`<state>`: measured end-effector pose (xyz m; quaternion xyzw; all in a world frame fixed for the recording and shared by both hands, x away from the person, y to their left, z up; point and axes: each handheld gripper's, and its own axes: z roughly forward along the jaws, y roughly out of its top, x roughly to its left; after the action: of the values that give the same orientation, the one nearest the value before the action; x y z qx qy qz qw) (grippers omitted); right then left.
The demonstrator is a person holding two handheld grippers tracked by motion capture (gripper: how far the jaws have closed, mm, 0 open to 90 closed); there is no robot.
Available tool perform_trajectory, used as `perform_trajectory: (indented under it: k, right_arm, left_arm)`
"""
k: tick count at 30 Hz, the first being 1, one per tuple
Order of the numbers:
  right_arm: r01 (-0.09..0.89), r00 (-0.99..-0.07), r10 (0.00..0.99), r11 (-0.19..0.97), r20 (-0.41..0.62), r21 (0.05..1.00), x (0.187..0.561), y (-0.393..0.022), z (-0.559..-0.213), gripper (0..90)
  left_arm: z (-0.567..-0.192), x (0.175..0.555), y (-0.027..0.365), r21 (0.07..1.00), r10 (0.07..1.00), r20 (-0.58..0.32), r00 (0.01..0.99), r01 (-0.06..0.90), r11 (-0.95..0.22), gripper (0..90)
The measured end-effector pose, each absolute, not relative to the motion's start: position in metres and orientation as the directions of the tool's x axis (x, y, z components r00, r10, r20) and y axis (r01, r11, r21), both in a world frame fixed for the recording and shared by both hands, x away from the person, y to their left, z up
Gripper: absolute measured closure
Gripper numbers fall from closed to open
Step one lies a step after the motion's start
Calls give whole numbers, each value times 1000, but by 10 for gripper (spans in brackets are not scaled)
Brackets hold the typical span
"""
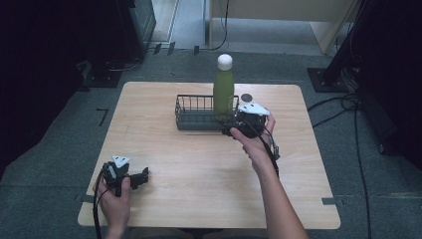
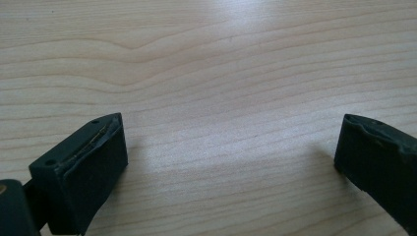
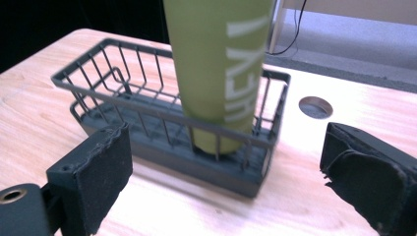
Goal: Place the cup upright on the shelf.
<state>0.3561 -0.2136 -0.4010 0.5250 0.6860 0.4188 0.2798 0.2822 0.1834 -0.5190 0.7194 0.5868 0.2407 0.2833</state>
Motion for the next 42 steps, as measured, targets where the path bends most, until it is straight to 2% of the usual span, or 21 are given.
perform_trajectory:
  k: [27,42]
  right_arm:
    - [547,-231,972,92,45,832,280,-298,-466,68]
    - [601,-109,993,31,43,798,240,-362,-501,70]
  left_arm:
    - [-519,283,182,690,982,15,190,709,-148,0]
    - [-519,283,182,691,982,15,190,708,-148,0]
